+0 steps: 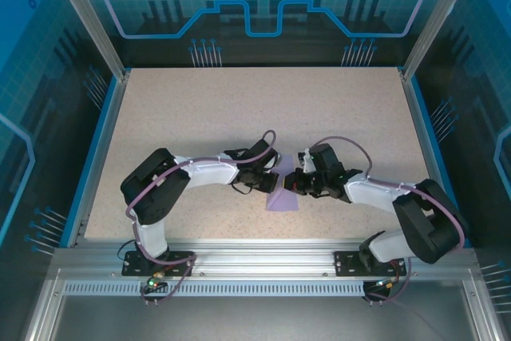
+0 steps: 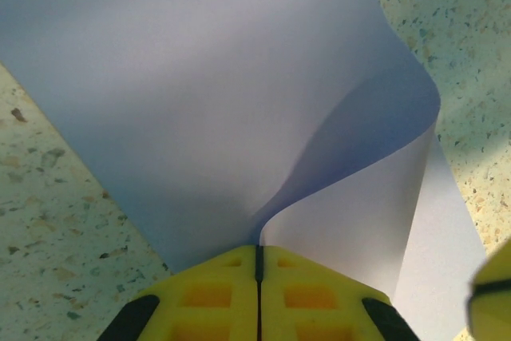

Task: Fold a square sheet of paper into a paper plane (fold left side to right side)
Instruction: Fold the triangle a second time at the center of the table.

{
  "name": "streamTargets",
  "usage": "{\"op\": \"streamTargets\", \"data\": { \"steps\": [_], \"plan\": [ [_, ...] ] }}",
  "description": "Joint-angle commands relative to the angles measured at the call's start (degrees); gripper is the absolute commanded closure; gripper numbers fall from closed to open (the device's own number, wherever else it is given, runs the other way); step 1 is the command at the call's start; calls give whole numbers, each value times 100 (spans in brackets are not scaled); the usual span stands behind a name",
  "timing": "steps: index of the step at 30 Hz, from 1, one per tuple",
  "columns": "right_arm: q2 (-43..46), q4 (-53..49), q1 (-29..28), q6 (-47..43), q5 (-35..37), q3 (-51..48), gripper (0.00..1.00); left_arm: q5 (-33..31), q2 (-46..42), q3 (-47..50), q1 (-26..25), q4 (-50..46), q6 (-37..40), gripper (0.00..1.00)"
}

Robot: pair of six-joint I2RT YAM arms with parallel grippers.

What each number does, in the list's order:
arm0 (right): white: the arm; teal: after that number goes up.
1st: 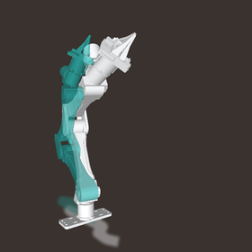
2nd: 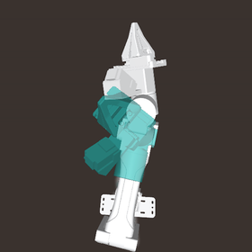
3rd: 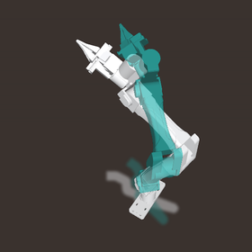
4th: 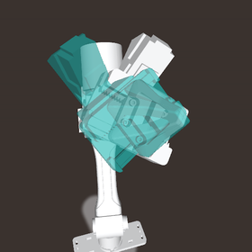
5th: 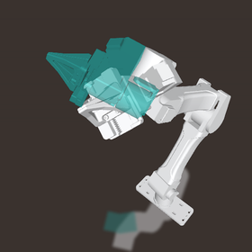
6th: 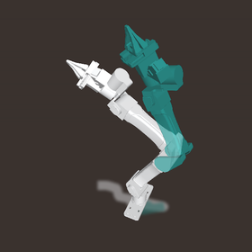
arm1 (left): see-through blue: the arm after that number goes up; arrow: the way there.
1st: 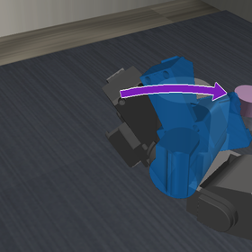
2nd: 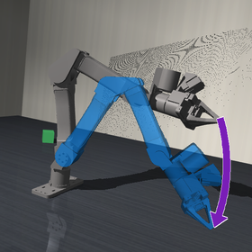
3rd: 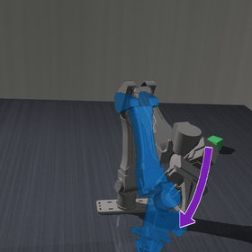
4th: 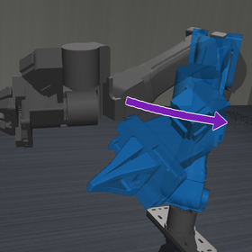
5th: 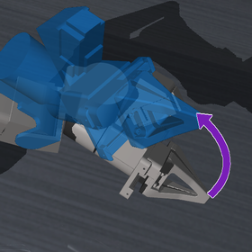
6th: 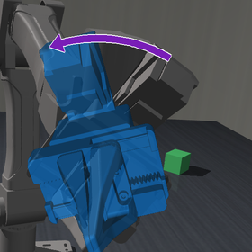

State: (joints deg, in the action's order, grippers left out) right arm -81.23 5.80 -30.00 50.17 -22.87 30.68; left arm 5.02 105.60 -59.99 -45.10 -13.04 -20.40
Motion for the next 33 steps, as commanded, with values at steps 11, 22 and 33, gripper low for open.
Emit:
{"op": "streamTargets", "data": {
  "steps": [11, 22, 33],
  "plan": [
    [-625, 320, -91, -43, -89, 303, 99, 122, 180, -145, 35, -366, 168, 92],
    [-822, -52, -103, -287, 69, 350, 99, 149, 199, -160, 36, -375, 180, 92],
    [-885, -351, -108, -472, 279, 335, 99, 157, 213, -163, 37, -379, 185, 92]
  ]
}}
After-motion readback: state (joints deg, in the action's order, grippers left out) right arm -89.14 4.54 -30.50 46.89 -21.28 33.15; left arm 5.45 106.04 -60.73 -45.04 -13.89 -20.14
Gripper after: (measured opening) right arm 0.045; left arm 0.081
